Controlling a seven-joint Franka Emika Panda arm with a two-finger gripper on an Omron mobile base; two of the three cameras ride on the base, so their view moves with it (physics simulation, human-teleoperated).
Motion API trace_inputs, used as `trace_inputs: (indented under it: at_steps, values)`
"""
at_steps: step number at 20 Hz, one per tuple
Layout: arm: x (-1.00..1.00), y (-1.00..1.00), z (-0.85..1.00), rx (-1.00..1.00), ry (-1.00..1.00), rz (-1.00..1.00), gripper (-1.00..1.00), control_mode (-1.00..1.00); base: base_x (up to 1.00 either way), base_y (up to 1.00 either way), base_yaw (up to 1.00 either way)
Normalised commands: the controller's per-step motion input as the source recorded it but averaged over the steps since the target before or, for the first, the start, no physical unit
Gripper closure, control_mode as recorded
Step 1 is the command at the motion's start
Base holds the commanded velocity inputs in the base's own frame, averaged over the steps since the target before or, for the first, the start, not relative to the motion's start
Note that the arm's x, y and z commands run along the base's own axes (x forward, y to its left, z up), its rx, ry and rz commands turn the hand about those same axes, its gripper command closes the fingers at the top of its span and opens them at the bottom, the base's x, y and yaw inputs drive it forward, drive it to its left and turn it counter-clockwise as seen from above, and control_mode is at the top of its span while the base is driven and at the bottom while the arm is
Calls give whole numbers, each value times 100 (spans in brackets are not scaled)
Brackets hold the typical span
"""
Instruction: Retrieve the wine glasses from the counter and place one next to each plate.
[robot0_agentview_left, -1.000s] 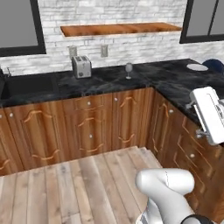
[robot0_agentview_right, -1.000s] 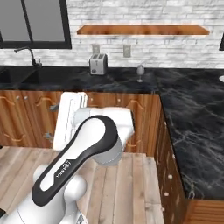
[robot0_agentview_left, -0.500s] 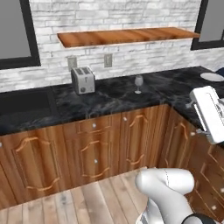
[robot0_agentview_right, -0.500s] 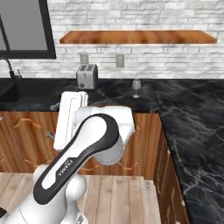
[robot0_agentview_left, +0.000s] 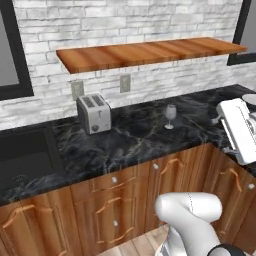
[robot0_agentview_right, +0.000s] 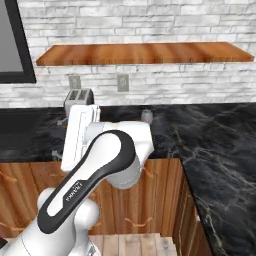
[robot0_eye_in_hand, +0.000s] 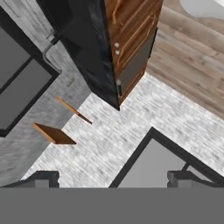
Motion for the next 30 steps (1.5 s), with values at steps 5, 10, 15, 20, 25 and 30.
trace_inputs:
  at_steps: [5,10,15,20,25,30]
  values:
    - [0,0,0,0,0,0,-100,100,78,-3,-28]
    - [0,0,0,0,0,0,-100,100,25,-24,-40]
    - [0,0,0,0,0,0,-100,100,-5,-89,-15]
    - [0,0,0,0,0,0,-100,100,78,27,-7]
    - [0,0,0,0,0,0,-100,100,57,98,-4]
    - [0,0,0,0,0,0,-100,100,22,10,18]
